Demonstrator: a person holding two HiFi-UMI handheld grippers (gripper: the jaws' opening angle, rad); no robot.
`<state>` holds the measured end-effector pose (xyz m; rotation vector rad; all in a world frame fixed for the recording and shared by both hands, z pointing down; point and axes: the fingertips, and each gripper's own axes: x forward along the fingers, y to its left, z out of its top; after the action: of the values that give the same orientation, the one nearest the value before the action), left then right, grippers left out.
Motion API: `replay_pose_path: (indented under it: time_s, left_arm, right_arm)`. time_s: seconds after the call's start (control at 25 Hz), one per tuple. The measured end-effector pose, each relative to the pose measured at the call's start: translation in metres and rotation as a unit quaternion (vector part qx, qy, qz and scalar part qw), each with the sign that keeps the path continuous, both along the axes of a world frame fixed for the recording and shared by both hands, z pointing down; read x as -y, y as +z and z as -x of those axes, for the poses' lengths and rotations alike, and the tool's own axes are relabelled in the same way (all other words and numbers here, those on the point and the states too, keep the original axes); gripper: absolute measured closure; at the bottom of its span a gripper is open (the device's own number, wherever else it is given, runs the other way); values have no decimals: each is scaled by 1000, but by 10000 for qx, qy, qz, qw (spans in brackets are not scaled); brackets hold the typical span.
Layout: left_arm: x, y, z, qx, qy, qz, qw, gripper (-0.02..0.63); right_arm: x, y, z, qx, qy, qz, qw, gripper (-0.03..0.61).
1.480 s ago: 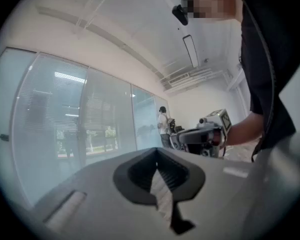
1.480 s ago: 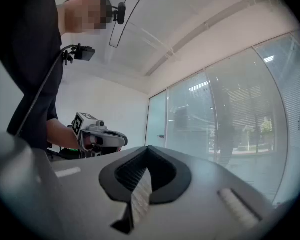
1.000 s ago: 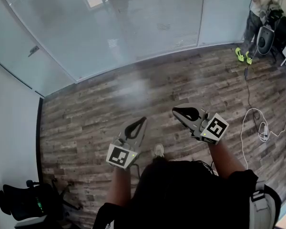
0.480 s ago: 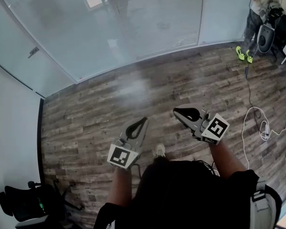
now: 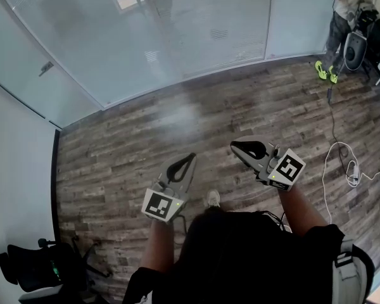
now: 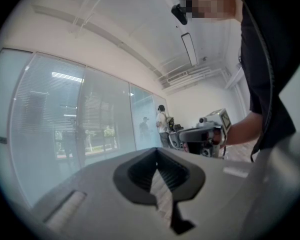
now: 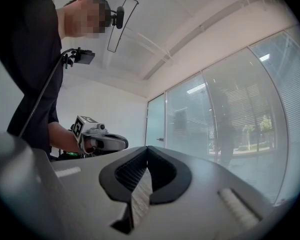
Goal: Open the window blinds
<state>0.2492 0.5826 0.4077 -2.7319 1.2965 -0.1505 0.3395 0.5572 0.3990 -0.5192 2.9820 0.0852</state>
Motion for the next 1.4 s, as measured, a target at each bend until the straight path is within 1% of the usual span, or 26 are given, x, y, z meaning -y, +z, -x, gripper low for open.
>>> replay_pose_path:
  time_s: [0.28,0.44,0.6,0.72,0.84,0.96,1.12,1.24,1.32,1.4]
  left_arm:
    - [-1,4,-1,46,-7,29,10000,609]
    - [2,8,0,20,-25,64,10000,609]
    - [10,10,10,-13,-126,95,9999,609]
    - [21,10,23,-51,-162,31,9999,609]
    - [34,14,33,-74,-106,-5,9999,609]
    - [51,9,43,-53,-67,-7,10000,609]
    - [78,4,69,-97,-123,-25,9999,609]
    - [102,-5,92,-156,-175,-124,9996,610]
    - [116,-8,102,-163,-156,-230,9995,609]
    - [127,-9,111,-156,-147,-183,9996,609]
  right_arm:
    - [2,1,-5,138,37,-24,9999,574]
    - [7,8,-7,-3,74,88,9999,574]
    - [16,18,-2,-157,33,122,9998,574]
    - [23,14,11,-119,-47,56,9999,574]
    - [33,11,26,-112,-133,103,9998,574]
    - [52,9,45,-134,-217,82,9996,574]
    - [78,3,71,-218,-283,-7,9994,574]
    - [101,-7,87,-246,-236,-92,9994,574]
    - [113,-8,93,-253,-200,-37,9995,574]
    - [125,-9,100,-212,-182,-51,9996,574]
